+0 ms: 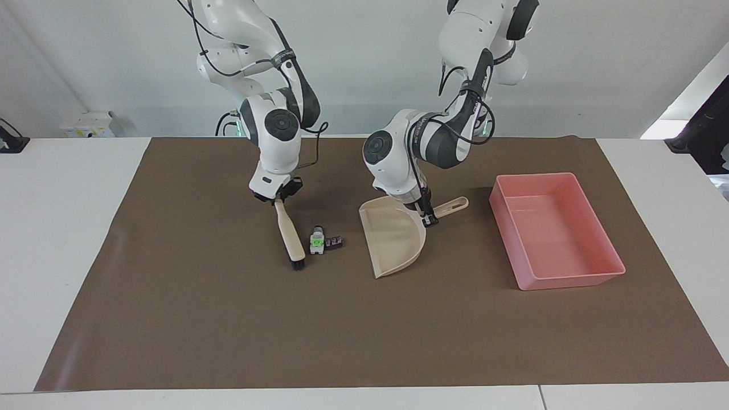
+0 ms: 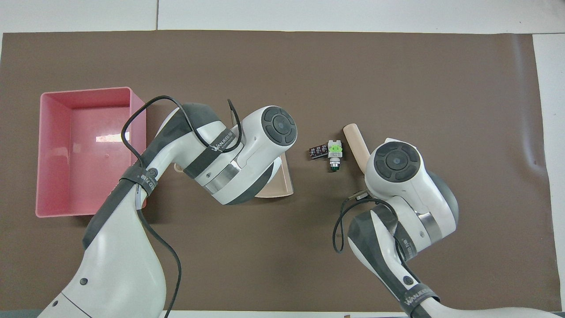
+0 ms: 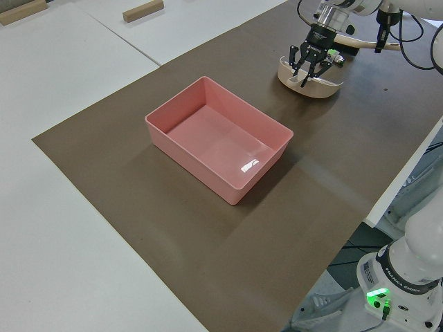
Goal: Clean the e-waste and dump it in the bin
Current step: 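Sweep the e-waste with the right gripper's brush into the left gripper's dustpan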
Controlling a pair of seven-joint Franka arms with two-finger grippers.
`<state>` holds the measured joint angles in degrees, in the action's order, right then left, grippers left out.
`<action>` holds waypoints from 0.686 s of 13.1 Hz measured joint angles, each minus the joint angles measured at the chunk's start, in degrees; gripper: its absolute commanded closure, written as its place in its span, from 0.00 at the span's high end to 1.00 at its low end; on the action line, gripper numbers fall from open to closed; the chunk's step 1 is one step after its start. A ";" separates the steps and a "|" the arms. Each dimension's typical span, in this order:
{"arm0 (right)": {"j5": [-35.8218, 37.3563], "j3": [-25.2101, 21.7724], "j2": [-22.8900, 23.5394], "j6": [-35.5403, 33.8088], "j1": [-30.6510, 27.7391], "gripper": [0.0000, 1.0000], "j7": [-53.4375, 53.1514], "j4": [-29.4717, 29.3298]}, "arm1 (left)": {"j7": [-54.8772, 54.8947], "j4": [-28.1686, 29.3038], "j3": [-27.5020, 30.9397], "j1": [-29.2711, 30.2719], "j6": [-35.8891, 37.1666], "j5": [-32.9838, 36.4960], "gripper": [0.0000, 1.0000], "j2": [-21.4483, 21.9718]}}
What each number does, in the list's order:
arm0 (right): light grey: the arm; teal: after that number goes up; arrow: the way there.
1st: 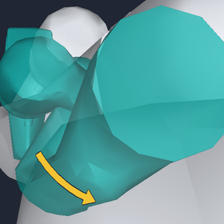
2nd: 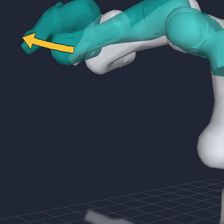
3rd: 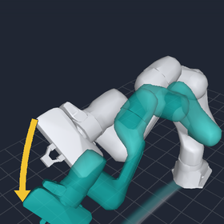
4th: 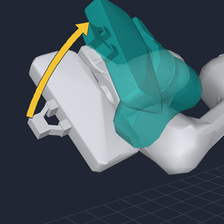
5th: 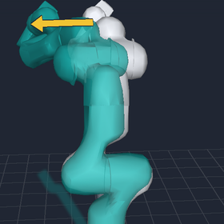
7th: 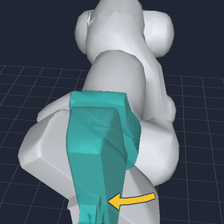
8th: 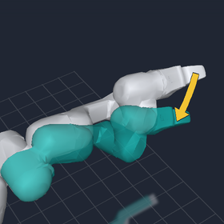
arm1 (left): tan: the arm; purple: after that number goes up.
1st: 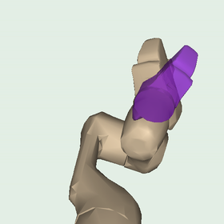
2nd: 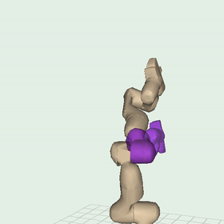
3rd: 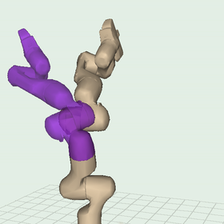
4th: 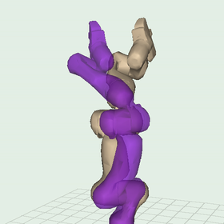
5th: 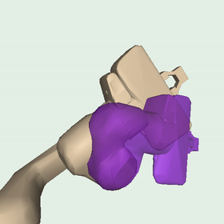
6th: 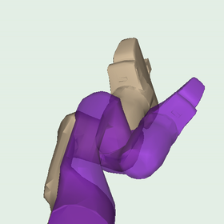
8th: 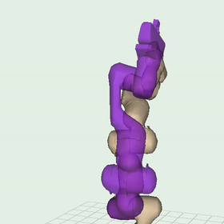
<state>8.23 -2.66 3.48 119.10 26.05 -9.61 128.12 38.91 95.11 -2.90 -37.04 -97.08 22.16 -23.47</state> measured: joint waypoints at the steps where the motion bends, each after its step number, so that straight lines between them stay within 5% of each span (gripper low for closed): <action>1: -2.37 0.02 0.81 0.62 1.49 0.00 -1.58 -0.28 | 0.07 -0.06 -0.01 -0.26 0.22 0.00 0.00 0.00; 5: -10.32 0.76 3.41 2.10 3.83 0.00 -2.41 -2.31 | 0.47 -0.09 -0.01 -0.34 0.46 -0.01 0.00 -0.04; 9: -34.06 2.24 5.79 4.57 3.99 0.00 8.90 -3.76 | 0.56 0.03 0.09 -0.34 1.01 -0.04 0.00 -0.38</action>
<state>-25.83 -0.42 9.27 123.67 30.04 -0.71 124.36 39.47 95.14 -2.81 -37.37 -96.07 22.12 -23.85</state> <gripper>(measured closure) 0.744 0.665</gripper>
